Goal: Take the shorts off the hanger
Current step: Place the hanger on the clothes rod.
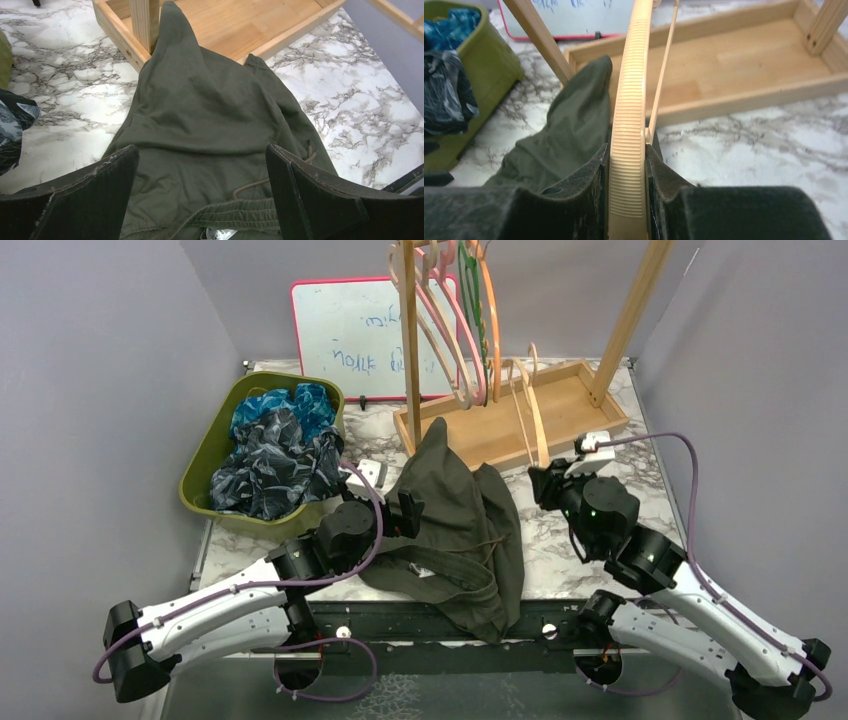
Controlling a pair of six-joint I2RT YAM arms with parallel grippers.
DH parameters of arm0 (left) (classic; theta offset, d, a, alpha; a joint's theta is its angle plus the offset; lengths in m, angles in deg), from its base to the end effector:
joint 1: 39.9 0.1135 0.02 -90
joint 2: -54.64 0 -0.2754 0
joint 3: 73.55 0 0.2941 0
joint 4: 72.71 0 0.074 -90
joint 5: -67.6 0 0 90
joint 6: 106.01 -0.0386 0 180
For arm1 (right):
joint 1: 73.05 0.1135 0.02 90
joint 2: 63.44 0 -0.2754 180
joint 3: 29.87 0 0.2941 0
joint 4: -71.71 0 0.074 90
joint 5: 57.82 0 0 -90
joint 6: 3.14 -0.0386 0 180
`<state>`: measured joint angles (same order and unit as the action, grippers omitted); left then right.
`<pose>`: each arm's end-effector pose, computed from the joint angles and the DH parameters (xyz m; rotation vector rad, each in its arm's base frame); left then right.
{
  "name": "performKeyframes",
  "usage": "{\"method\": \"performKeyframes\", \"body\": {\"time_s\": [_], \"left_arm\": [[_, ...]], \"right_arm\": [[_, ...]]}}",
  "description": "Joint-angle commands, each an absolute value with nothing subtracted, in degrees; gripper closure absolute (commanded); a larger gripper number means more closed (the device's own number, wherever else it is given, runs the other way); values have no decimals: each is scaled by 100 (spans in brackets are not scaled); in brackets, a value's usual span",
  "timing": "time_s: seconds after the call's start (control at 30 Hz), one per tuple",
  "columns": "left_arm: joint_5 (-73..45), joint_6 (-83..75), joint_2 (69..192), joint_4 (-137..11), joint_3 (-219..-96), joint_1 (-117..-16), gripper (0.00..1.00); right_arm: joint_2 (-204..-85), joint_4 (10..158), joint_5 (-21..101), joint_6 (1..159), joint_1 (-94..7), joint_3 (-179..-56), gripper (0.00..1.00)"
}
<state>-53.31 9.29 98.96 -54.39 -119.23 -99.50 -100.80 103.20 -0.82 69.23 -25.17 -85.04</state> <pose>0.1281 -0.1792 0.2816 0.1806 1.8488 -0.5383 0.1393 0.1227 0.3454 -0.0628 1.7795 0.3053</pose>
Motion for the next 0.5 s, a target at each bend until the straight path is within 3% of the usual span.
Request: {"method": "performKeyframes", "body": {"time_s": [0.0,0.17,0.47], "left_arm": [[-5203,763,9676,-5461,-11860,-9940,1],[-5077,525,9649,-5340,-11821,-9939,1],[-5027,234,9264,-5400,-11444,-9940,1]], "right_arm": [[-10630,9547,-156,7961,-2530,-9364,99],[-11367,9755,304,8162,-2917,-10174,99],[-12128,9930,4002,7444,-5770,-10801,99]]}}
